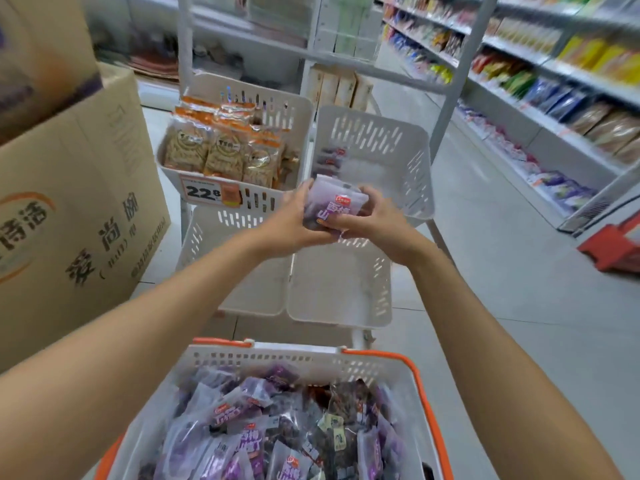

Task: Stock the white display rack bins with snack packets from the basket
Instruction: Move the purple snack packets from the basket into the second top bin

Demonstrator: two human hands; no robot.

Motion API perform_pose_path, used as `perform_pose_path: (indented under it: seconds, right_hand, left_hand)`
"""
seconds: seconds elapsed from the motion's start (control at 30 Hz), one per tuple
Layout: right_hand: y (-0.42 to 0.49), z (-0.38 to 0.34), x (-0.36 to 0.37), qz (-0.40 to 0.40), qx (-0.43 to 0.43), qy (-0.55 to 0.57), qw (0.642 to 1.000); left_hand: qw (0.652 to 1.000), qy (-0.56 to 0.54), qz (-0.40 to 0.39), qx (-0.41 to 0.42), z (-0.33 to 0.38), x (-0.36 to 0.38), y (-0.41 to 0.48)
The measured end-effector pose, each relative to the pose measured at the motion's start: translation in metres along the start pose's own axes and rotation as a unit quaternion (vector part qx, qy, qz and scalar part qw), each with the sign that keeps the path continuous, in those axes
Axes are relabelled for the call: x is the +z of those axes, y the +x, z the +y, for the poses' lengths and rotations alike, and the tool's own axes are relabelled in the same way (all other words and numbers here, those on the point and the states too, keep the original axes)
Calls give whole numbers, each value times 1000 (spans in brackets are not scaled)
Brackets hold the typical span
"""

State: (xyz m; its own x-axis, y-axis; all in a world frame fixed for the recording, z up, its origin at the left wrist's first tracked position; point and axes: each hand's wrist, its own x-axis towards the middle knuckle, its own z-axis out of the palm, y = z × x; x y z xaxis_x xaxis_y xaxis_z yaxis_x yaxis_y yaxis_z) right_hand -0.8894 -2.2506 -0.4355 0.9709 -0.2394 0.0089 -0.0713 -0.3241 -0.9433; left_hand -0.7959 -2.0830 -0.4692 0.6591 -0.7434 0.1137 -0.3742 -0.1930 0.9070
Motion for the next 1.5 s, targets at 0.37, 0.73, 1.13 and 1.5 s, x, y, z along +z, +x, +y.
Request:
perform_pose_path:
  seconds: [0.37,0.73,1.13,1.5]
  right_hand:
    - [196,14,-86,258,-91,-75,959]
    - [273,74,-64,57,-21,-85,995]
    - [273,54,-40,91,25,-62,994]
    - [248,48,-31,123,29,-54,990]
  left_hand:
    - [990,129,54,7,-41,-33,169]
    - [994,-20,60,91,-79,-20,188]
    - [996,-1,68,60,-85,-20,191]
    - [995,39,76,45,-77,-22,186]
